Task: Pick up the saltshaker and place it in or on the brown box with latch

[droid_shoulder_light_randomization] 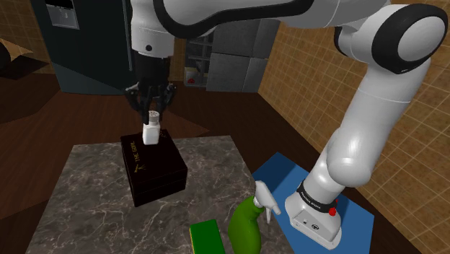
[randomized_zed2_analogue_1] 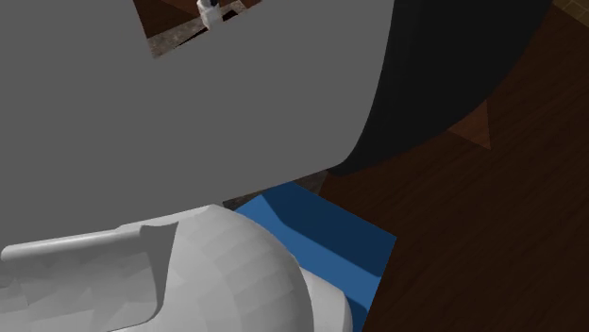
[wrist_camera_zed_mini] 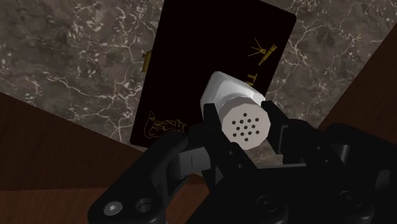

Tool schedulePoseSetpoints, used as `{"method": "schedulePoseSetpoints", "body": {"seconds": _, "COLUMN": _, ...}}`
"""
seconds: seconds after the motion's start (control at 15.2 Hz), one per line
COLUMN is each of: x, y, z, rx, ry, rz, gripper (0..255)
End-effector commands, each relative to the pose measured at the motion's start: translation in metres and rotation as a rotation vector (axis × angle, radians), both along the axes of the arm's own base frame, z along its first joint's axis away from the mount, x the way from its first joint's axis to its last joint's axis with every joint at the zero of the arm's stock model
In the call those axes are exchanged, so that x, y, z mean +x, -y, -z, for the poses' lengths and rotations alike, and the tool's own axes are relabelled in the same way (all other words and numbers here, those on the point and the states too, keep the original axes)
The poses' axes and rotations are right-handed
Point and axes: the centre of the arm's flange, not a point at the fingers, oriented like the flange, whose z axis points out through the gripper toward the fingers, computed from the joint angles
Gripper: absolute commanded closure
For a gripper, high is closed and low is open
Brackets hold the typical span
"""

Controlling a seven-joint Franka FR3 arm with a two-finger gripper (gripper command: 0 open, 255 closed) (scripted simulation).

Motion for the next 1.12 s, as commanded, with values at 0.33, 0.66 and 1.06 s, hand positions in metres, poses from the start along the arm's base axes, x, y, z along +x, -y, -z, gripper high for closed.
{"method": "schedulePoseSetpoints", "body": {"seconds": 0.33, "x": 0.0, "y": 0.0, "z": 0.036, "rx": 0.0, "ry": 0.0, "rz": 0.0, "gripper": 255}}
{"method": "schedulePoseSetpoints", "body": {"seconds": 0.66, "x": 0.0, "y": 0.0, "z": 0.036, "rx": 0.0, "ry": 0.0, "rz": 0.0, "gripper": 255}}
{"method": "schedulePoseSetpoints", "body": {"seconds": 1.06, "x": 0.0, "y": 0.0, "z": 0.036, "rx": 0.0, "ry": 0.0, "rz": 0.0, "gripper": 0}}
